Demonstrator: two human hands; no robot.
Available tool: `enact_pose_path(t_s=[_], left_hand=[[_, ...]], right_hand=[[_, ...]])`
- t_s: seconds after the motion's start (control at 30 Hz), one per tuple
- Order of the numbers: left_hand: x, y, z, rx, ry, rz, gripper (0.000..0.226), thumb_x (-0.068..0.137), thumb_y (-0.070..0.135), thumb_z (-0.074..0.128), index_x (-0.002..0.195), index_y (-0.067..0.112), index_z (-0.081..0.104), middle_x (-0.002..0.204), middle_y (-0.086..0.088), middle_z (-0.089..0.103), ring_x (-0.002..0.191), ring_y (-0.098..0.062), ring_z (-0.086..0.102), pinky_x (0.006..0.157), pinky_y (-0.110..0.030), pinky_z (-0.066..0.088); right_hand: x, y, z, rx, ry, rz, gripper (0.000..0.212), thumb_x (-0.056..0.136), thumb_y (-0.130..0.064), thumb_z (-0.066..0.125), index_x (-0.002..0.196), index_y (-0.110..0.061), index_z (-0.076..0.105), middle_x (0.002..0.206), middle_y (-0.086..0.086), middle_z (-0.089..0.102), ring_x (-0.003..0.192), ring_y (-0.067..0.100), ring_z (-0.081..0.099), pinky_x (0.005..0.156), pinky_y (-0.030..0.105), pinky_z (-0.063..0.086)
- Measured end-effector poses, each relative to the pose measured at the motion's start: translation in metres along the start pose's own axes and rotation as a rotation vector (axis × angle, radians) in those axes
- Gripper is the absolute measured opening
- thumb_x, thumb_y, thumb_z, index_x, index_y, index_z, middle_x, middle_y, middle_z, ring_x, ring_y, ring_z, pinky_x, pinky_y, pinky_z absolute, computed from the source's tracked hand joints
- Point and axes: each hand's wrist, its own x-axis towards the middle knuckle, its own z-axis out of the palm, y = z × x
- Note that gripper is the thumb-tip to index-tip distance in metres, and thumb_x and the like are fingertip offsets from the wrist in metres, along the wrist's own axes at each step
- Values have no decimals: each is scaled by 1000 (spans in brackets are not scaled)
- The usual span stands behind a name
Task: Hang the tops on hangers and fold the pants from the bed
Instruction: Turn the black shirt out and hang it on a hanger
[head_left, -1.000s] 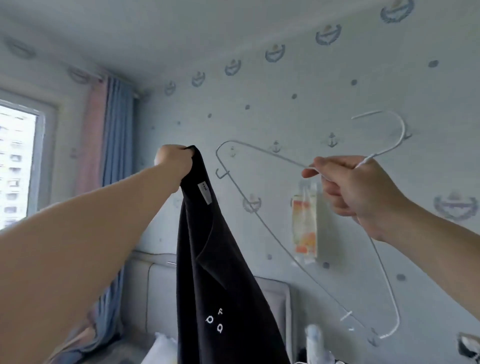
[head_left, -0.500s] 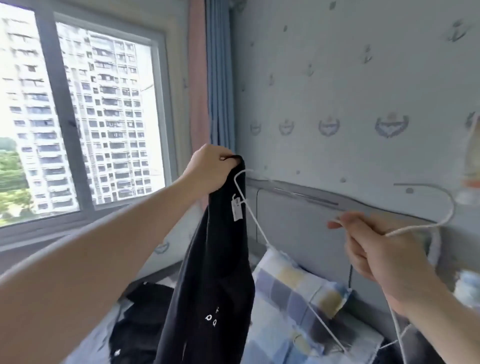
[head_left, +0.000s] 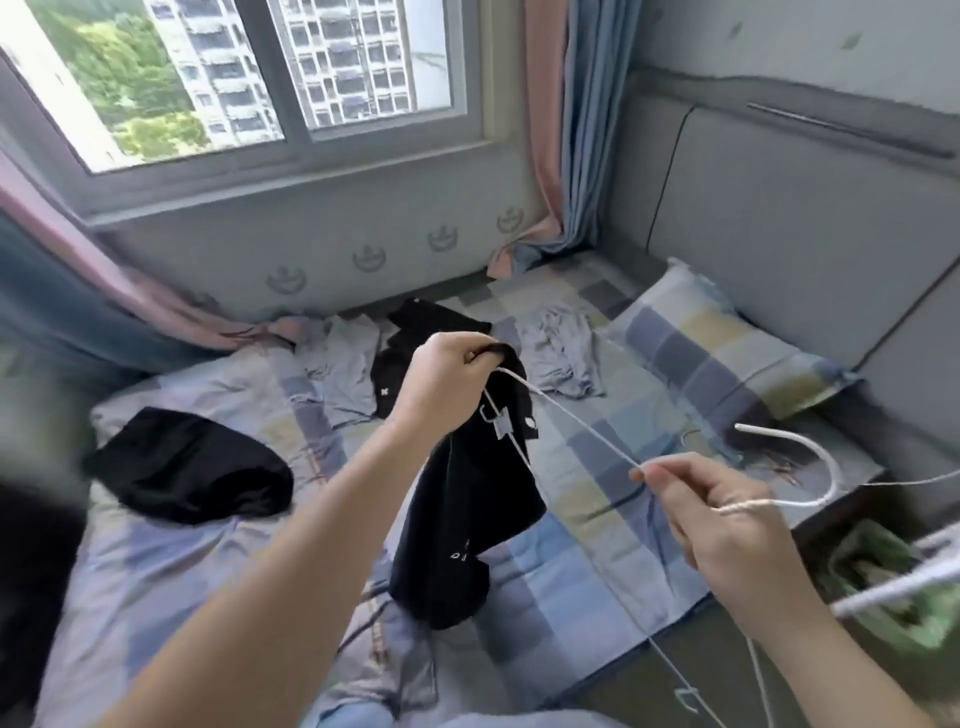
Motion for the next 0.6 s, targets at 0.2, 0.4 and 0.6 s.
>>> enact_pose_path(t_s=[0.2,0.4,0.6], left_hand=[[-55,-38,30,-32,-124,-50,18,93,12,66,98,22,80,75,22,71,66,2,62,62,-16,47],[-94,-16,51,-133,-276,10,26,92,5,64,87,26,79,79,27,70,77,6,66,70,-8,47],[-112,9,59,-112,-502,30,20,93,18,63,88,30,78,76,13,73,67,1,65,66,-23,54]], right_hand=[[-30,36,13,-74,-130,76,15,96,-14,61,84,-12,71,53,-4,48,48,2,35,47,14,30],[-39,58,27,-114,-135,149,18,99,-13,61,84,-17,71,61,-7,57,55,2,45,54,18,36],[-37,61,53,104,-61,182,23,99,-3,58,86,-16,72,76,-4,70,72,6,64,66,19,49]])
